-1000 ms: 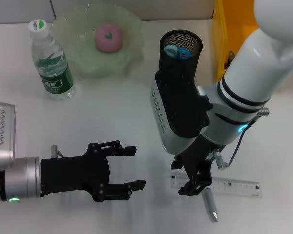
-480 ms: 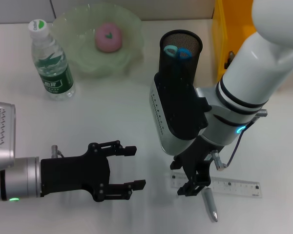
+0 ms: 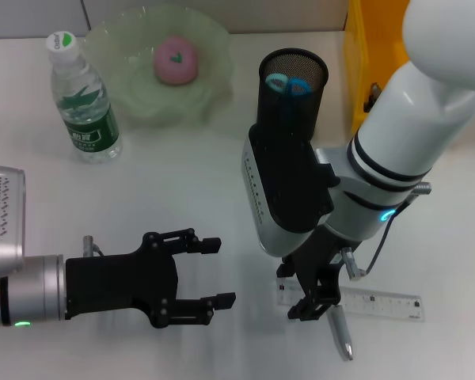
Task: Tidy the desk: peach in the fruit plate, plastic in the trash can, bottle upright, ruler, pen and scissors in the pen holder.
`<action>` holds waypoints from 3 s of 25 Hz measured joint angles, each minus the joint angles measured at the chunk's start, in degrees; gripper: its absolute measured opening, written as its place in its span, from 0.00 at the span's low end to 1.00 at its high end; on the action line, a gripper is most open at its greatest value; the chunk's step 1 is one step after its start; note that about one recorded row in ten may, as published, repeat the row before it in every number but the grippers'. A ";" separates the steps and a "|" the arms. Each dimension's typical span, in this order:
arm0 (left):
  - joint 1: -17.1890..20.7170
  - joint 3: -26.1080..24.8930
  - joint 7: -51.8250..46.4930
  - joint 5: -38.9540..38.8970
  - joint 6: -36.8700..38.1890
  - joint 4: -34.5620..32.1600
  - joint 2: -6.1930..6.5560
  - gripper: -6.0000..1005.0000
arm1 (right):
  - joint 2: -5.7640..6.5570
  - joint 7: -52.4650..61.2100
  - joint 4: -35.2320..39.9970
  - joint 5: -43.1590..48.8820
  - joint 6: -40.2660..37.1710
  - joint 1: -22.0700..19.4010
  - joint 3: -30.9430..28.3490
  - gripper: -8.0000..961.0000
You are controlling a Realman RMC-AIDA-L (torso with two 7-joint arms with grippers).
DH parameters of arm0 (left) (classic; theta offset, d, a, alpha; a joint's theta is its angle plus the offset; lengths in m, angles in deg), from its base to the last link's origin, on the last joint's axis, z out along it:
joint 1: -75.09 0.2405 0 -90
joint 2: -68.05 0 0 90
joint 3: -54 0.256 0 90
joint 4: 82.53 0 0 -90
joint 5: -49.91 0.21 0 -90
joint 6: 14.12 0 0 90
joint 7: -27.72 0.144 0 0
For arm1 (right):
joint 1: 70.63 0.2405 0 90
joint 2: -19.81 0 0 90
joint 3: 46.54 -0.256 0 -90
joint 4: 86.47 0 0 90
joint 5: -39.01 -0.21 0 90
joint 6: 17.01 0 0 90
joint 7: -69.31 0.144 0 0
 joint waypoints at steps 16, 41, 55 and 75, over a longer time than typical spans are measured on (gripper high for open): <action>-0.08 0.10 0.07 0.04 -0.10 0.00 0.02 0.78 | 0.00 0.00 -0.24 -0.09 0.63 -0.05 1.35 0.60; -0.22 -0.12 -0.27 0.02 -0.10 0.00 -0.07 0.78 | 0.30 -0.34 2.59 0.20 -2.88 -0.60 -1.68 0.41; -0.33 -0.12 -0.29 -0.49 0.60 0.00 -0.07 0.78 | 0.44 -5.54 7.93 -1.04 -8.91 -4.85 -16.21 0.41; -0.34 -0.05 0.37 -5.81 3.63 0.84 -0.16 0.78 | 0.52 -17.89 9.73 -8.74 -11.97 -12.77 -36.74 0.41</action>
